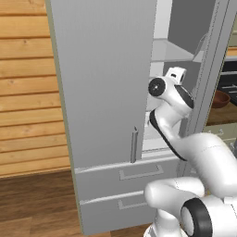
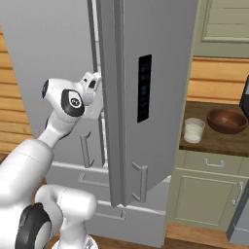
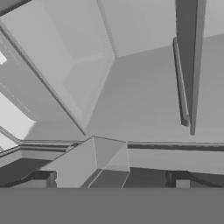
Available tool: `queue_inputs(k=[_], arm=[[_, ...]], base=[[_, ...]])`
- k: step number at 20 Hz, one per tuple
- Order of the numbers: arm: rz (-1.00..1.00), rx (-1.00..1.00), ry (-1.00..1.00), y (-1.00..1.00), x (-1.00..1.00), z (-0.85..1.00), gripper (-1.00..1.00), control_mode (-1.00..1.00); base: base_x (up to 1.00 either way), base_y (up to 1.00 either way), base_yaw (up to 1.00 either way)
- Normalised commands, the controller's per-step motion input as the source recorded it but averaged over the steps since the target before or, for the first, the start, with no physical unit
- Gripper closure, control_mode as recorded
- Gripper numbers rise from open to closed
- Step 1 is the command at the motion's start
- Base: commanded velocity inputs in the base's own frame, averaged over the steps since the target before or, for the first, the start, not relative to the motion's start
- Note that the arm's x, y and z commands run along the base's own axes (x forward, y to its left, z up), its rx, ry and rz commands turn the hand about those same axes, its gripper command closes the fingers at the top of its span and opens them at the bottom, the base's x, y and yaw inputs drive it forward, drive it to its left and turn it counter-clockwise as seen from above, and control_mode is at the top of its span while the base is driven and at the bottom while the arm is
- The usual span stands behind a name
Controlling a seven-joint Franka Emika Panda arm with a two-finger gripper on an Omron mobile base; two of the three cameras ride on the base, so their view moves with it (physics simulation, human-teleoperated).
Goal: Grab a lemon wedge from the fridge and one ice cube from the ice bowl, and put them in the glass of lemonade.
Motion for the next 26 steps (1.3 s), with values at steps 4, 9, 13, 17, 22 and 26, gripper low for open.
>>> queue_inputs(k=[4, 9, 13, 17, 22, 26], arm=[[0.00, 0.00, 0.04, -0.03, 0.59, -0.03, -1.00, -1.00], [0.00, 0.00, 0.05, -0.27, 0.41, -0.01, -1.00, -1.00], [-0.01, 0.00, 0.08, -0.46, 0.29, -0.03, -1.00, -1.00], [-0.06, 0.00, 0.06, -0.79, -0.03, -0.05, -1.00, -1.00], [-0.20, 0.00, -0.01, -1.00, -0.82, -0.06, -1.00, -1.00], [-0.21, 0.00, -0.08, -1.00, -1.00, 0.00, -1.00, -1.00]], base=[[0.00, 0.00, 0.00], [0.00, 0.00, 0.00], [0.00, 0.00, 0.00], [0.00, 0.00, 0.00], [0.00, 0.00, 0.00], [0.00, 0.00, 0.00]])
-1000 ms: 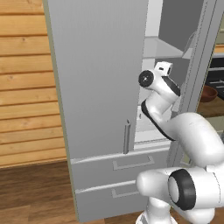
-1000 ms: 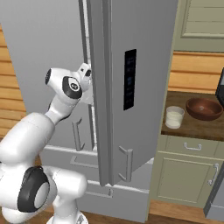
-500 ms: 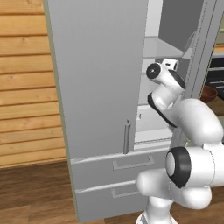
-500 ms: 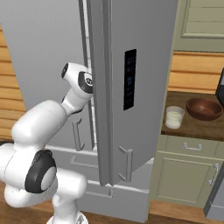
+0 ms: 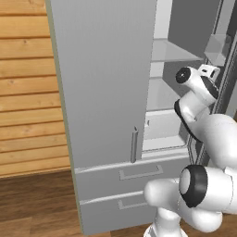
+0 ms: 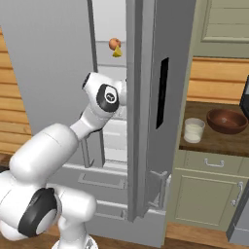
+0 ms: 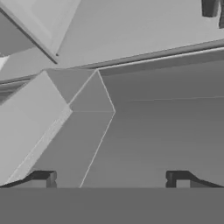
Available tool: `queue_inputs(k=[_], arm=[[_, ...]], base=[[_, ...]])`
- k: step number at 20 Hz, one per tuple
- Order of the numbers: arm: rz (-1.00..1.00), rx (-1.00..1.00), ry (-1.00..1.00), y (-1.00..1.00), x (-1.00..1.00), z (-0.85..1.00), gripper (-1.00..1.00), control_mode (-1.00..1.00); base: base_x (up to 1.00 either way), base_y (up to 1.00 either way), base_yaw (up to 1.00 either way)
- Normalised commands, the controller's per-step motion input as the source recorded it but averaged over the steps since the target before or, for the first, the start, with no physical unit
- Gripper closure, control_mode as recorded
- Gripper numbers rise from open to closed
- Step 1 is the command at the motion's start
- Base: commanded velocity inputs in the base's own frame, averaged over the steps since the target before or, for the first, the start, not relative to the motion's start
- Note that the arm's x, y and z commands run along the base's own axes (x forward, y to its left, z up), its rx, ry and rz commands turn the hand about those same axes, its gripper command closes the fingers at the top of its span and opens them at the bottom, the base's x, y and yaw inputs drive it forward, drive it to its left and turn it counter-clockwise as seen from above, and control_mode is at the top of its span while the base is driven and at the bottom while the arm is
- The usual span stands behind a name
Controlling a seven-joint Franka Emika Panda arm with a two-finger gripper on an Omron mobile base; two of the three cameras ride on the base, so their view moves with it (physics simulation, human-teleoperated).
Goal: Grab a lemon wedge from the fridge and one ice cube from the ice bowl, and put them in the glass of lemonade.
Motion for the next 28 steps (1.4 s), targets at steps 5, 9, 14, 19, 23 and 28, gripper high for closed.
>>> queue_inputs(k=[5, 9, 14, 19, 23, 28], arm=[[-0.16, 0.02, -0.02, -0.89, -0.57, 0.00, -1.00, -1.00], [-0.01, 0.02, 0.00, -0.45, 0.00, 0.00, -1.00, -1.00], [0.05, 0.00, -0.30, 0.40, -0.58, 0.07, -1.00, -1.00], [0.04, -0.02, -0.39, 0.99, -0.80, 0.00, -1.00, -1.00], [-0.02, 0.15, -0.24, 1.00, -0.71, 0.01, -1.00, -1.00], [-0.10, 0.38, -0.16, 0.92, -0.74, 0.00, -1.00, -1.00]], base=[[0.00, 0.00, 0.00], [0.00, 0.00, 0.00], [0.00, 0.00, 0.00], [0.00, 0.00, 0.00], [0.00, 0.00, 0.00], [0.00, 0.00, 0.00]])
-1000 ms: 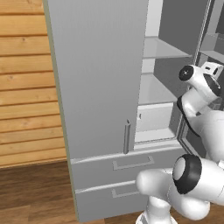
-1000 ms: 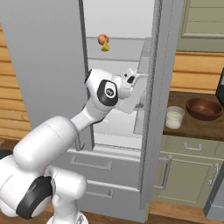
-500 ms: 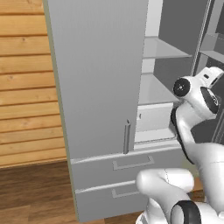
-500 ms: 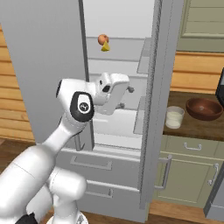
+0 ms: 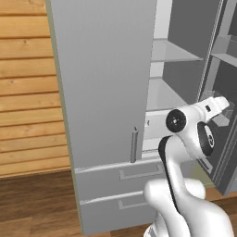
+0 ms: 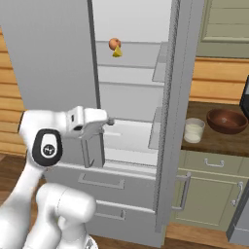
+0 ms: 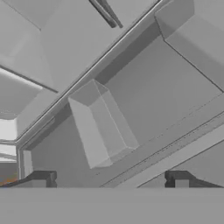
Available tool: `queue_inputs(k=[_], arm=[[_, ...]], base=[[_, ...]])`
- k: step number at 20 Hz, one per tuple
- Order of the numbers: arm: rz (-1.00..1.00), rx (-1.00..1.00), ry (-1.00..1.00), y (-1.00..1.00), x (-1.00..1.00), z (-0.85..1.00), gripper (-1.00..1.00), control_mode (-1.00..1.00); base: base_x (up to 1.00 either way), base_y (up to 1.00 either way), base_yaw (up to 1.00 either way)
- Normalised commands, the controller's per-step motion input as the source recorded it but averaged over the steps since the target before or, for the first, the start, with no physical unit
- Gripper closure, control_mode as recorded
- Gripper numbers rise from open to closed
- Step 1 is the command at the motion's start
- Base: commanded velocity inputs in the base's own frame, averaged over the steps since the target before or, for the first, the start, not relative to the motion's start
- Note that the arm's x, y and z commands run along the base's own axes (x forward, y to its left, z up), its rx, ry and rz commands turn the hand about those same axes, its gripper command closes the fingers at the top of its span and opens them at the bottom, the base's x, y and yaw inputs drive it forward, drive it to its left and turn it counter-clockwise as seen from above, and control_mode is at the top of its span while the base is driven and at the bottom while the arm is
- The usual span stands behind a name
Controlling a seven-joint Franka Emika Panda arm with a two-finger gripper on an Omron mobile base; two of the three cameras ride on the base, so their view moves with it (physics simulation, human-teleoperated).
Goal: Grab a lemon wedge from the fridge and one ice cube from the ice bowl, and put them in the glass of lemonade.
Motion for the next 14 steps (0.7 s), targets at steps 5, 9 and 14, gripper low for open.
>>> queue_inputs(k=[5, 9, 14], arm=[[-0.10, 0.51, -0.03, 0.70, -0.57, 0.00, -1.00, -1.00], [-0.04, 0.61, 0.02, 0.59, -0.40, -0.15, -1.00, -1.00], [0.12, 0.64, 0.00, 0.46, -0.04, -0.75, -1.00, -1.00]], base=[[0.00, 0.00, 0.00], [0.00, 0.00, 0.00], [0.00, 0.00, 0.00]])
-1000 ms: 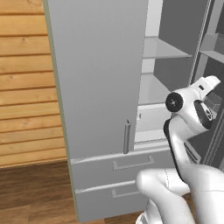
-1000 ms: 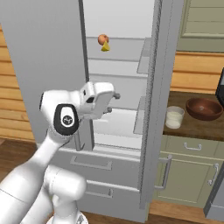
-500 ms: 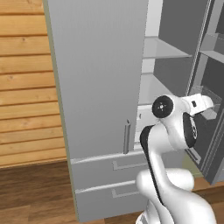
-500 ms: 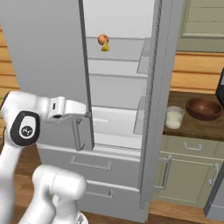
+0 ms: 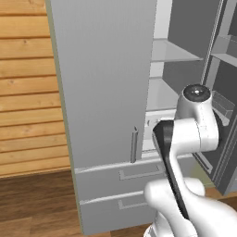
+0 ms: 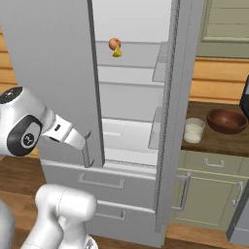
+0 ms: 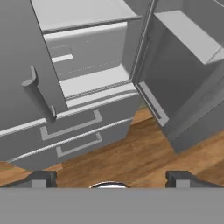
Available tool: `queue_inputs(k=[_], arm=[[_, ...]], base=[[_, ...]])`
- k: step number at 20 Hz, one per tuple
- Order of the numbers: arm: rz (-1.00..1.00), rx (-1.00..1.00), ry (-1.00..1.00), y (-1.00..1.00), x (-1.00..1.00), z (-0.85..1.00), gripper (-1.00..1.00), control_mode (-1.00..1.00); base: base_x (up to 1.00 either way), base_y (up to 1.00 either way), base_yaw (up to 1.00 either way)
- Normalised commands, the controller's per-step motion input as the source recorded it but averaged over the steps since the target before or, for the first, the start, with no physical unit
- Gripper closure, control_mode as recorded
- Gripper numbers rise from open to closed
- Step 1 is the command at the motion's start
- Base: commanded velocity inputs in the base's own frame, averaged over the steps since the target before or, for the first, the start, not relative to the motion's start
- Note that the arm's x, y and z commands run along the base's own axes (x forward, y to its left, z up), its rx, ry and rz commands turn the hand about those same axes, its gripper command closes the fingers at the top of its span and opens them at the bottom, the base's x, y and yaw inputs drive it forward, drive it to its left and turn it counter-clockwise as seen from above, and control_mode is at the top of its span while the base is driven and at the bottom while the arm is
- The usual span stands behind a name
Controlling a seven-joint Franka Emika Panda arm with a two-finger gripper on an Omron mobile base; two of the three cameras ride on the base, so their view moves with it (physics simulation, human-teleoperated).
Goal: Grab a lemon wedge from the fridge and one ice cube from the ice bowl, and put them in the glass of lemonade.
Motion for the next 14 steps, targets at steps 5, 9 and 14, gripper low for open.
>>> queue_inputs(k=[5, 9, 14], arm=[[0.22, 0.36, 0.01, 0.62, 0.26, -0.52, -1.00, -1.00], [0.18, -0.03, -0.04, 0.77, 0.39, -0.03, -1.00, -1.00], [0.05, -0.08, -0.16, 0.17, 0.20, -0.11, -1.00, -1.00]], base=[[0.00, 0.00, 0.00], [0.00, 0.00, 0.00], [0.00, 0.00, 0.00]])
